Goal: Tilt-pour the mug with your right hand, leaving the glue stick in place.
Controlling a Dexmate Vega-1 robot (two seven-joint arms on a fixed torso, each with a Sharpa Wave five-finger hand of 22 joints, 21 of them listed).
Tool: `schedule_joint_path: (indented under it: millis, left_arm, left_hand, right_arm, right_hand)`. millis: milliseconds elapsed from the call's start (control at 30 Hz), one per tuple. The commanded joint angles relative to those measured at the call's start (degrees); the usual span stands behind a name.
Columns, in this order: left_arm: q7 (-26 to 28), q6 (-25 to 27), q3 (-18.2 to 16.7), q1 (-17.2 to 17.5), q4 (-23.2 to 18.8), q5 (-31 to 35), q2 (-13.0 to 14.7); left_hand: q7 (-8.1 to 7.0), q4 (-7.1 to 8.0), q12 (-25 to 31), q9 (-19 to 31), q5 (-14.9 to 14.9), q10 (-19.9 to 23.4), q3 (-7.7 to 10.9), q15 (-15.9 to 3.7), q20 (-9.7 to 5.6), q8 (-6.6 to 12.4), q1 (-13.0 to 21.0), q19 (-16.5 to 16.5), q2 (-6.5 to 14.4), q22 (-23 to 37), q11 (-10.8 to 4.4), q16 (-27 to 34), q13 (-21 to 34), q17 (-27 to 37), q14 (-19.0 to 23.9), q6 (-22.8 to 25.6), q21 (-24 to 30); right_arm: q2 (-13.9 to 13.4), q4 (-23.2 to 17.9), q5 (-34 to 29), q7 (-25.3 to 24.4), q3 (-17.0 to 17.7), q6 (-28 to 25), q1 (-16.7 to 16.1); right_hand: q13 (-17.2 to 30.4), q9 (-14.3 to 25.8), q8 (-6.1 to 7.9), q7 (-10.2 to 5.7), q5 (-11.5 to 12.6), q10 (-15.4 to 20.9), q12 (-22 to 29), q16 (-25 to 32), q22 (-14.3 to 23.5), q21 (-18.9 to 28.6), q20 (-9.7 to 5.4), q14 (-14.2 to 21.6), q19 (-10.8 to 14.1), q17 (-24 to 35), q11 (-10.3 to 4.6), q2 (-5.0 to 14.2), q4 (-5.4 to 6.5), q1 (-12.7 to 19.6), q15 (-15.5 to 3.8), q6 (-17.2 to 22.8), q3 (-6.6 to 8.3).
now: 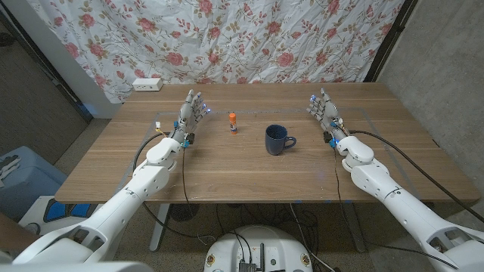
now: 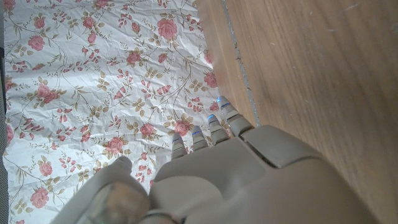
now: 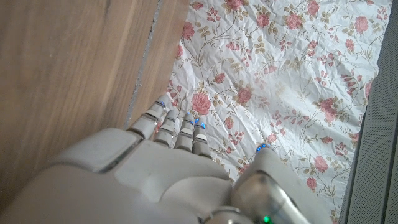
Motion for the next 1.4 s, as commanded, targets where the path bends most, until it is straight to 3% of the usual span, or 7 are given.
schedule_joint_path:
  millis: [33,167,300,367,700,1067,1400]
  left_arm:
    - [0.01,0.02,0.00,0.00,-0.02,-0.01,0.00]
    - [0.01,0.01,-0.01,0.00,-0.02,-0.02,0.00]
    - [0.01,0.02,-0.01,0.00,-0.02,-0.01,0.00]
    - [0.21,0.00,-0.02,0.03,-0.04,0.04,-0.05]
    - [0.22,-0.01,-0.02,0.01,-0.01,0.06,-0.07]
    - [0.23,-0.01,-0.01,0.01,0.00,0.07,-0.08]
    - [-0.01,-0.03,0.01,-0.02,0.05,0.00,-0.03]
  left_hand:
    - [-0.56,-0.12,0.21,0.11,0.23,-0.05,0.49,-0.19,-0.03,0.37,-0.17,0.49,6.79,0.15,-0.56,0.29,0.23,0.26,0.46,0.09,0.34]
    - [-0.57,-0.12,0.22,0.11,0.23,-0.03,0.49,-0.17,-0.03,0.36,-0.17,0.48,6.79,0.15,-0.52,0.28,0.23,0.26,0.44,0.05,0.33]
    - [-0.55,-0.12,0.22,0.11,0.23,-0.02,0.49,-0.13,-0.03,0.36,-0.17,0.48,6.79,0.15,-0.51,0.27,0.23,0.26,0.42,0.04,0.33]
    - [-0.56,-0.12,0.21,0.11,0.23,-0.04,0.49,-0.13,-0.03,0.38,-0.17,0.49,6.79,0.15,-0.48,0.28,0.23,0.26,0.42,0.11,0.34]
    - [-0.61,-0.12,0.23,0.11,0.22,-0.01,0.49,-0.16,0.00,0.36,-0.17,0.48,6.79,0.15,-0.60,0.29,0.23,0.26,0.45,0.06,0.33]
    - [-0.51,-0.12,0.25,0.11,0.22,0.05,0.49,-0.21,-0.02,0.35,-0.17,0.46,6.79,0.15,-0.42,0.29,0.23,0.26,0.47,0.04,0.32]
    - [-0.45,-0.12,0.22,0.11,0.23,-0.02,0.49,-0.22,-0.03,0.40,-0.17,0.51,6.79,0.15,-0.56,0.30,0.23,0.26,0.47,0.14,0.34]
  right_arm:
    - [-1.25,-3.77,-3.59,-2.40,-0.94,1.06,-2.10]
    - [-3.24,-6.82,-5.79,-3.60,-1.44,-0.67,-3.11]
    - [-3.64,-8.19,-6.77,-4.36,-1.43,-0.04,-4.18]
    - [-3.64,-8.15,-8.04,-4.85,-1.61,1.10,-4.46]
    - [-5.89,-11.80,-10.15,-5.01,-1.42,1.75,-6.94]
    - [-9.65,-15.13,-12.29,-3.37,-1.30,0.66,-8.34]
    - [-13.98,-18.91,-14.74,-3.88,0.23,-0.28,-11.36]
  right_hand:
    - [0.06,0.11,-0.17,0.09,0.30,-0.10,0.19,0.13,0.09,0.36,-0.31,0.02,-0.05,-0.21,0.00,-0.28,-0.49,0.86,-0.33,0.09,0.17]
    - [-0.06,0.10,-0.59,0.11,0.36,-0.59,0.12,-0.02,0.08,0.35,-0.43,-0.30,-0.53,-0.61,-0.28,-0.89,-0.95,1.01,-0.29,-0.39,0.03]
    - [-0.13,0.11,-0.82,0.13,0.40,-0.86,0.11,-0.10,0.07,0.35,-0.49,-0.51,-0.82,-0.87,-0.19,-1.29,-1.25,1.10,-0.30,-0.66,-0.08]
    - [-0.25,0.17,-0.24,0.47,0.51,-0.29,0.49,0.02,0.06,0.56,-0.53,-0.26,-0.83,-1.49,-0.26,-1.91,-1.89,1.35,-0.40,1.53,-0.19]
    - [-0.35,0.17,-0.95,0.00,0.60,-0.85,0.34,-0.03,0.05,0.42,-0.93,-0.46,-1.60,-2.11,-0.55,-2.63,-2.53,1.51,-0.63,0.52,-0.39]
    - [-0.53,0.17,-2.39,-0.11,0.75,-4.15,-0.19,-0.68,0.05,0.10,-1.21,-3.95,-5.47,-3.74,-0.88,-5.08,-4.40,1.96,-0.87,-4.02,-1.20]
    - [-0.58,0.22,-2.26,0.63,1.20,-7.18,-0.33,-0.61,0.04,0.19,-1.39,-6.32,-8.15,-4.96,-1.42,-7.73,-6.89,3.87,-0.45,-7.65,-1.68]
